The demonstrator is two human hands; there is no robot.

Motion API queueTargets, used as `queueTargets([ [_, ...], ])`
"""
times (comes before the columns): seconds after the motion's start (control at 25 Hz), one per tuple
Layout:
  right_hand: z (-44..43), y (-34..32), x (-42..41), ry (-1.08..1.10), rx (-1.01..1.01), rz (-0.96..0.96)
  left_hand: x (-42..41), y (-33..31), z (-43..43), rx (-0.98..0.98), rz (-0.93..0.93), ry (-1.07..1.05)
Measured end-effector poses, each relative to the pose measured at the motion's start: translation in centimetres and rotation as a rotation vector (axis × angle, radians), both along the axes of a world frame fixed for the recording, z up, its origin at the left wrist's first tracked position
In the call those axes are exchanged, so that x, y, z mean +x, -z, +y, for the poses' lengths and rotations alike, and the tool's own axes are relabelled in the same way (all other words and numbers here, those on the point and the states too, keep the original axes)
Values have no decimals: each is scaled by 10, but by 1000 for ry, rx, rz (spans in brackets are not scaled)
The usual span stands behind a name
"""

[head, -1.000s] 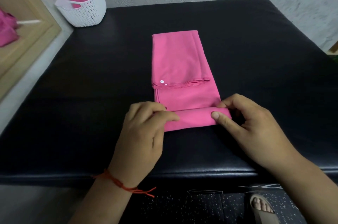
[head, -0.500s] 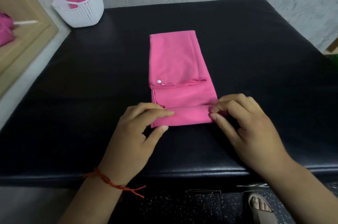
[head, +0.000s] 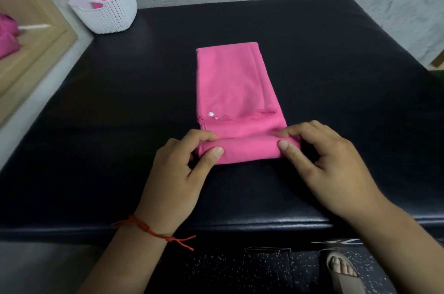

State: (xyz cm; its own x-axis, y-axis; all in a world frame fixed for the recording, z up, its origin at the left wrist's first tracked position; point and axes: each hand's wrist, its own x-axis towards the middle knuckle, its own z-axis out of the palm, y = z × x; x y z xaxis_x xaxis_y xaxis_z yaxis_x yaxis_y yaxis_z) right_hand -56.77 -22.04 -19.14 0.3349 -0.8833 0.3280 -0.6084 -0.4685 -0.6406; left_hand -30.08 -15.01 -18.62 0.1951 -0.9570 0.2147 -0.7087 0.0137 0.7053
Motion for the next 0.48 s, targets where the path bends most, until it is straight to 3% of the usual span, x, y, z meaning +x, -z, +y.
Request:
queueTargets([
  [0.16, 5, 0, 1, -5, -36, 26, 0, 1, 0, -28, 15, 51],
  [0.48, 3, -5, 6, 41, 74, -127, -9, 2, 5, -250, -178, 46],
])
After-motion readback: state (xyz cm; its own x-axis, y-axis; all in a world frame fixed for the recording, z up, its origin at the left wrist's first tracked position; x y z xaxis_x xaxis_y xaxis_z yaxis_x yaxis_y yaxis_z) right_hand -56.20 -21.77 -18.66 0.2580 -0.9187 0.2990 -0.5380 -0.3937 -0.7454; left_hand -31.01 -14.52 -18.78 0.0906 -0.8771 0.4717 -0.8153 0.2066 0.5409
